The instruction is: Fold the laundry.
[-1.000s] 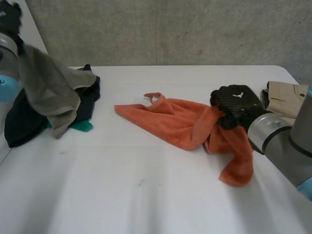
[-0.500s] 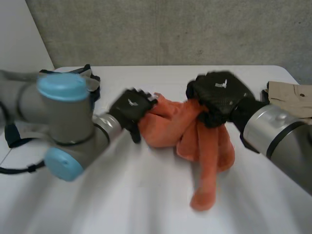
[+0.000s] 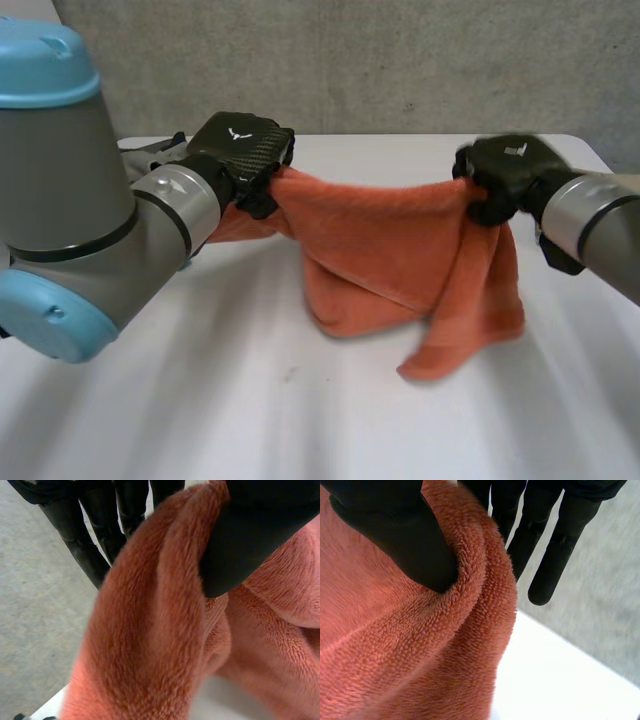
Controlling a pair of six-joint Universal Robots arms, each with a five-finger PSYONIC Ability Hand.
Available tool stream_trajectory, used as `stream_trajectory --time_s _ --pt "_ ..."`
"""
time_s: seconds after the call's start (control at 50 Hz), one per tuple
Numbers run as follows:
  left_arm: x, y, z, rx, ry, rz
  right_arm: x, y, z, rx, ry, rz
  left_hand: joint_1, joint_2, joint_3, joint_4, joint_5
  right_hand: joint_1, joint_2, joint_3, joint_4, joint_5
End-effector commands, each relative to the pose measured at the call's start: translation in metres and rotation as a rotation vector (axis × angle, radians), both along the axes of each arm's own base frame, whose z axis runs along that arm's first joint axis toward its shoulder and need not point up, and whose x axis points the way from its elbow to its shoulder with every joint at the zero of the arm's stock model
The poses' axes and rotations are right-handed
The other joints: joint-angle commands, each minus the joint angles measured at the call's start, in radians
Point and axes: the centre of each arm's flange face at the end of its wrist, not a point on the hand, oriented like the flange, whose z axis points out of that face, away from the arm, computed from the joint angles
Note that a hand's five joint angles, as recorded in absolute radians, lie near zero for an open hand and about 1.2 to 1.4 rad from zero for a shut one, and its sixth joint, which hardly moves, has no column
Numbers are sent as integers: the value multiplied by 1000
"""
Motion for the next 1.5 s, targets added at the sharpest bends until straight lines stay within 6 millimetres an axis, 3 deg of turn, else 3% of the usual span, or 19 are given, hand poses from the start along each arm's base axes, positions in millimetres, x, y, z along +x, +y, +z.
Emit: stream_trajectory --time_s 0.02,0.1,0.16,0.22,0.24,0.26,0.3,0.32,0.46,0.56,0.68,0.8,0.9,1.02,1.14,1.22,1.28,1.36,1.5 --pt "-9 -25 -51 166 -100 -10 13 -39 -60 93 190 2 250 209 217 206 251 290 234 215 206 251" --pt "-11 -57 -89 261 -174 53 26 -53 -80 83 205 -6 250 209 217 206 251 290 234 215 206 251" --pt "-12 -77 -101 265 -194 93 37 -63 -87 29 201 -23 250 209 217 206 251 281 224 206 197 242" --pt "-15 -98 -95 211 -164 134 43 -79 -90 -76 192 -95 218 177 185 174 219 -149 -205 -224 -233 -188" --pt "-17 -104 -88 177 -140 133 44 -82 -91 -105 191 -117 -288 -329 -321 -332 -287 -342 -399 -418 -427 -381" --pt "-18 -105 -84 163 -127 128 44 -88 -89 -162 187 -163 -557 -598 -590 -602 -557 -754 -811 -829 -839 -793" --pt "-19 -106 -78 141 -110 113 44 -92 -85 -212 187 -203 -957 -998 -990 -1002 -957 -932 -988 -1007 -1016 -971" --pt "-19 -105 -70 116 -97 107 42 -92 -83 -242 193 -235 -972 -1013 -1005 -1016 -971 -932 -988 -1007 -1016 -971" --pt "10 -100 -45 58 -77 224 25 -61 -46 -246 207 -265 -972 -1013 -1005 -1016 -971 -932 -988 -1007 -1016 -971" --pt "44 -83 -40 53 -80 311 6 -7 -28 -112 254 -183 -972 -1013 -1005 -1016 -971 -932 -988 -1007 -1016 -971" --pt "73 -71 -59 132 -102 319 -8 45 -36 122 253 -106 -972 -1013 -1005 -1016 -971 -932 -988 -1007 -1016 -971" --pt "97 -80 -88 238 -113 321 -14 86 -68 342 229 -56 -901 -942 -934 -945 -900 -914 -971 -989 -998 -953" --pt "106 -97 -114 308 -100 282 -10 89 -92 276 208 -42 -839 -880 -872 -883 -838 -879 -935 -954 -963 -918" --pt "101 -110 -138 354 -95 230 -3 75 -118 110 215 -25 -801 -842 -834 -845 -800 -785 -842 -860 -869 -824" --pt "91 -115 -147 349 -118 223 2 65 -139 59 279 -8 -766 -807 -799 -810 -765 -691 -748 -766 -775 -730" --pt "85 -116 -148 345 -132 234 3 54 -147 55 304 -26 -695 -736 -728 -739 -694 -483 -540 -558 -567 -522" --pt "79 -115 -150 347 -141 227 3 50 -151 70 311 -37 -581 -622 -614 -625 -580 172 116 97 88 133" --pt "70 -110 -150 351 -156 219 -4 48 -137 60 282 -73 -247 -288 -280 -291 -246 290 234 215 206 251" --pt "58 -103 -145 332 -177 212 -16 40 -65 -89 154 -119 250 208 216 205 250 290 234 215 206 251"
